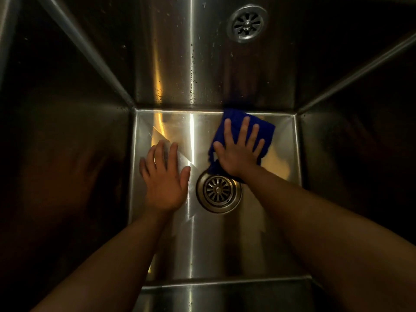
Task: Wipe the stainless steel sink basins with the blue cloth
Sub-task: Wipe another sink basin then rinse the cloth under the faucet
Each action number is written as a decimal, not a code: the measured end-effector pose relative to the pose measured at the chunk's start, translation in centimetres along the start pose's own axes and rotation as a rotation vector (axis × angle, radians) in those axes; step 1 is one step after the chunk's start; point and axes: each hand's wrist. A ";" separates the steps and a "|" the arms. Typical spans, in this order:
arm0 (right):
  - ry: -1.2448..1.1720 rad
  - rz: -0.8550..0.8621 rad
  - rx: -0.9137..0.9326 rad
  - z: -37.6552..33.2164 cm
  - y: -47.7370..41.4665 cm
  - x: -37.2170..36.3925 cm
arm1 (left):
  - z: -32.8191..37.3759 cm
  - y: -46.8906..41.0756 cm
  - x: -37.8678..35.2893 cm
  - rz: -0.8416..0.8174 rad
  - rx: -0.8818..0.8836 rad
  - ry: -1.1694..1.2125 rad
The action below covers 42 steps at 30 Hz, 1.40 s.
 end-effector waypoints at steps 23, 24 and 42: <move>0.073 0.082 -0.028 11.1 5.6 -2.4 | -3.4 -8.0 -0.4 -0.168 -0.145 -0.118; 0.071 0.078 -0.036 10.9 5.5 -2.4 | -4.6 -8.0 0.2 -0.167 -0.121 -0.122; 0.057 0.036 -0.096 9.5 9.0 -3.2 | -2.5 6.6 -0.5 -0.694 -0.031 -0.191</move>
Point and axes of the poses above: each hand's wrist, its own y-axis away from the middle knuckle, its own x-axis out of the back of the hand, z = x × y, and after that the axes turned 8 degrees about -x, right-handed
